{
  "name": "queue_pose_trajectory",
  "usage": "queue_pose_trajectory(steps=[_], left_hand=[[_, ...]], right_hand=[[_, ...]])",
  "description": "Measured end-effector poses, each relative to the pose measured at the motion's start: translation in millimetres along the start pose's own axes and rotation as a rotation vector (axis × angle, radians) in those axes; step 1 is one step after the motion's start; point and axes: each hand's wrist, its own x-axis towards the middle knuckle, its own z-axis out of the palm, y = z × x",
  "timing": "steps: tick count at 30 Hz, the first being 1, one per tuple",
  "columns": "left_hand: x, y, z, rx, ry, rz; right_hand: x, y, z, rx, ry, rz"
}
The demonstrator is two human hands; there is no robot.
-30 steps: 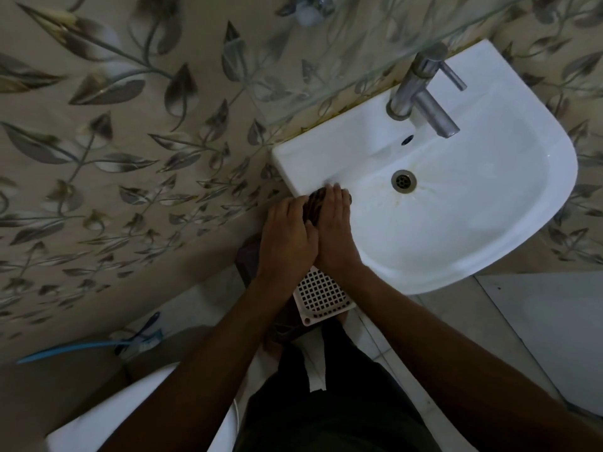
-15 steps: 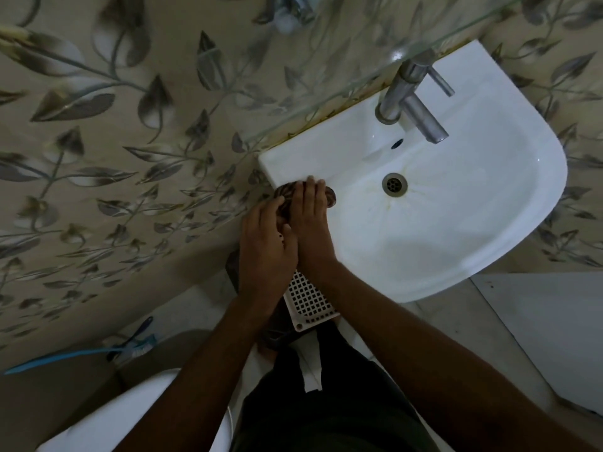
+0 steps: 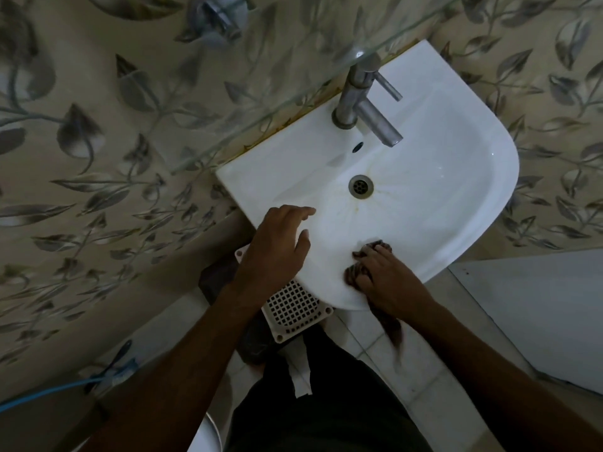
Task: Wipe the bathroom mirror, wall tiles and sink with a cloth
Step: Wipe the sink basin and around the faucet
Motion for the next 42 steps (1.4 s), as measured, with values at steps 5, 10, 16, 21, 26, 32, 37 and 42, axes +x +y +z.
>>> queue_pose_trajectory(steps=[5,10,16,21,26,32,37,42], left_hand=[[4,-9,7,0.001,-0.007,-0.040],[7,-8,12,0.043,-0.021,-0.053],[11,-7,27,0.075,-0.025,-0.082],[18,-1,37,0.101,-0.066,-0.064],[21,-1,39,0.096,-0.041,-0.079],[22,-3,45,0.098,-0.063,-0.106],[31,1,53,0.091,-0.083,-0.121],[40,5,61,0.074,-0.081,-0.081]], right_hand=[[89,-26,20,0.208,-0.202,0.203],[124,-59,-6,0.960,0.164,0.222],[117,-46,24,0.627,-0.049,0.196],[159,13,26,0.289,-0.004,0.316],[170,52,25,0.142,0.197,0.473],[167,-6,25,0.280,0.079,0.338],[138,-16,24,0.297,0.082,0.107],[148,63,31,0.054,0.090,0.165]])
